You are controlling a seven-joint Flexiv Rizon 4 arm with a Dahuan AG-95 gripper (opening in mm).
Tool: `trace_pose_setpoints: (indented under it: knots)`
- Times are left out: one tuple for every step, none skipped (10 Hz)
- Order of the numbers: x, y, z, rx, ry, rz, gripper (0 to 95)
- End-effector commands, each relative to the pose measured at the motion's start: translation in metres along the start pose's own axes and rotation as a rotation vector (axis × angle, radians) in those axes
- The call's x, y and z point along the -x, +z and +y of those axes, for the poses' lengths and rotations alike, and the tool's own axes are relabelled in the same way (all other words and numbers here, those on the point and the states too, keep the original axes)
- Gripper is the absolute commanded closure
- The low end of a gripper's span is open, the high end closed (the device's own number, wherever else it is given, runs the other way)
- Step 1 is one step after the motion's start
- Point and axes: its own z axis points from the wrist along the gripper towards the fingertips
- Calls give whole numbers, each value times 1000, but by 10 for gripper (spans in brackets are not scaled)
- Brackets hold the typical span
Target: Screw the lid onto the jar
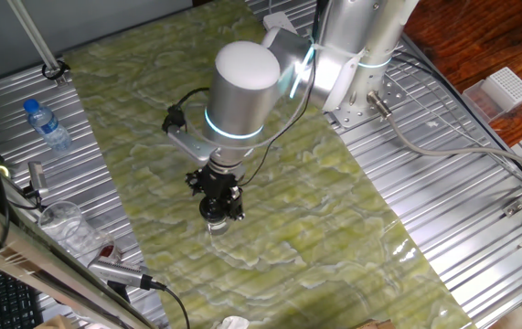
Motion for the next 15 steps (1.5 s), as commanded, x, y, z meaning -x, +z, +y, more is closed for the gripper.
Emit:
trace_pose_setpoints:
  knots:
    - [1, -1, 1, 21, -88, 50, 0]
    - [2, -1, 1, 30, -130, 76, 0]
    - [2, -1, 1, 31, -143, 85, 0]
    - [2, -1, 1, 33, -172, 105, 0]
    - [2, -1, 1, 37, -185, 117, 0]
    - [2, -1, 1, 44, -190, 127, 0]
    - [3, -1, 1, 53, -193, 140, 0]
    - [3, -1, 1, 59, -198, 151, 0]
    - [3, -1, 1, 64, -201, 158, 0]
    - [4, -1, 0, 69, -202, 166, 0]
    - [4, -1, 0, 75, -205, 177, 0]
    - [4, -1, 1, 78, -207, 183, 0]
    - [4, 0, 1, 88, -220, 203, 0]
    - [4, 0, 1, 93, -225, 212, 0]
    - [4, 0, 1, 95, -231, 220, 0]
